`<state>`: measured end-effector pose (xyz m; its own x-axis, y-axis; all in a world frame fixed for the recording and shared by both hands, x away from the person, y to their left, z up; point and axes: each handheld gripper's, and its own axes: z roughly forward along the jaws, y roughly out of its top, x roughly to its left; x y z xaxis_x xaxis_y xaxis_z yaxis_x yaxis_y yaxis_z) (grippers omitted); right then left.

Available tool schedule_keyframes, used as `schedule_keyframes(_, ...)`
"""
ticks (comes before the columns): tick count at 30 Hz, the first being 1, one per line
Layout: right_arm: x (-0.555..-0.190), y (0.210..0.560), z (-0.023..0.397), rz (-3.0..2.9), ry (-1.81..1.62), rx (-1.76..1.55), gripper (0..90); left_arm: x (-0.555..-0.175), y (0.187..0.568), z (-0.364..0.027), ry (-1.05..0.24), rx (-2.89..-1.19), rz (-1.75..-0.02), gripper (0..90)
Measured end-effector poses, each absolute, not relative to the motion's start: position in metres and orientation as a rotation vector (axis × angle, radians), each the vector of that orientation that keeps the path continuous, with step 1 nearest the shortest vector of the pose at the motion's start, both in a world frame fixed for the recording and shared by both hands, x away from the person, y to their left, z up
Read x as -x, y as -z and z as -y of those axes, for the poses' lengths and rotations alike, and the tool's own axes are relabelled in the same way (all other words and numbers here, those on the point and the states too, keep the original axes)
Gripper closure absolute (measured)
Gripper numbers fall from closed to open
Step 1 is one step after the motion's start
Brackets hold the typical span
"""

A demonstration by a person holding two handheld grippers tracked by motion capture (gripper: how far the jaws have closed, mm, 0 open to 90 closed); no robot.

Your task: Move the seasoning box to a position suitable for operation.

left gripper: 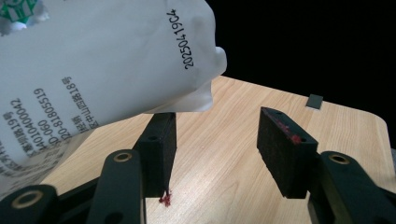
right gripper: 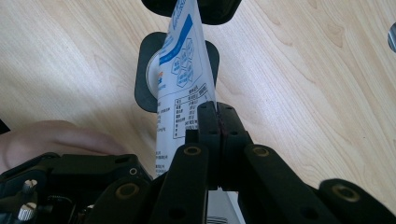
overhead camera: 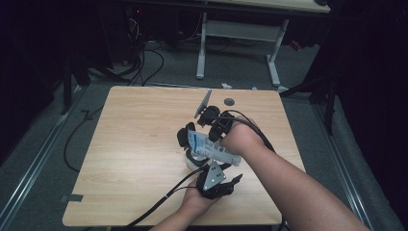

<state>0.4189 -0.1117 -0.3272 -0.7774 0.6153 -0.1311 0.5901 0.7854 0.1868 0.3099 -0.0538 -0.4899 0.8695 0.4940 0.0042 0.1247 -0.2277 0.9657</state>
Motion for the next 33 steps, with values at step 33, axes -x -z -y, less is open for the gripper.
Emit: schedule_keyframes(33,-0.406,0.332,0.134,-2.8,-0.369,-1.031,90.0,-0.302,0.506,0.03,-0.379,-1.818,-0.498,46.0)
